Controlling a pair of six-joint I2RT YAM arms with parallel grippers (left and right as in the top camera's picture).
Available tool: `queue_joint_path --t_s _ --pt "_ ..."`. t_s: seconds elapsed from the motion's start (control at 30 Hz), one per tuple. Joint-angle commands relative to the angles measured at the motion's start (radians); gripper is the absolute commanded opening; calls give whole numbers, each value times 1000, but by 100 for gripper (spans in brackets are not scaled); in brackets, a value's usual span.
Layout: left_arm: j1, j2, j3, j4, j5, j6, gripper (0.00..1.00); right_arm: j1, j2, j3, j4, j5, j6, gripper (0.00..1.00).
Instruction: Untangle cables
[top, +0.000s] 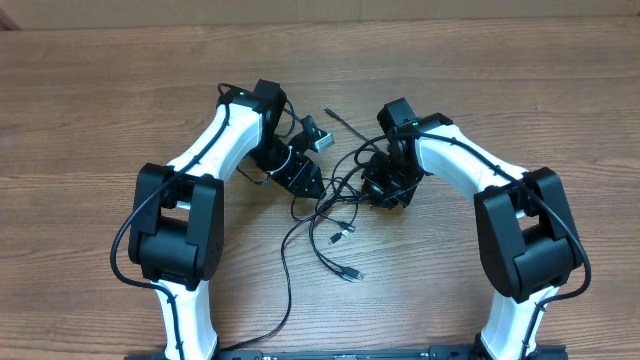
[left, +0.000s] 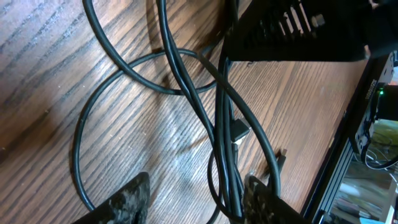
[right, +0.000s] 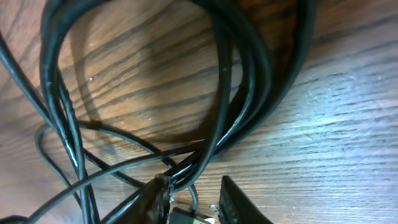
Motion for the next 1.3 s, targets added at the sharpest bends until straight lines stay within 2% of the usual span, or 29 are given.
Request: queue_joint_path --t_s 0.0,0.07,0.17,0.27,0.33,0.37,0.53,0.67,1.0,1.17,1.27 --pt "-1 10 25 3 27 13 50 7 -14 -10 3 56 88 22" --pt "0 10 25 13 -13 -27 51 16 -14 -16 9 79 126 21" --pt "0 10 25 53 -176 -166 54 40 -14 -48 60 98 171 20" --pt "0 10 24 63 -187 -188 56 53 -14 -70 113 122 174 19" --pt "0 10 24 63 -187 -188 56 54 -14 -72 127 148 174 6" --pt "0 10 23 64 -189 -188 56 54 -14 -72 128 164 174 4" --pt "1 10 23 72 -277 -240 56 50 -27 -49 72 174 160 4" --pt "4 10 23 79 -340 -291 58 47 -64 8 23 168 61 4" --pt "24 10 2 103 -701 -578 60 47 -127 76 -74 167 -99 4" --pt "47 10 -2 100 -771 -665 61 42 -127 76 -94 171 -186 4" --pt "66 10 -3 100 -776 -689 61 36 -127 76 -112 166 -187 4"
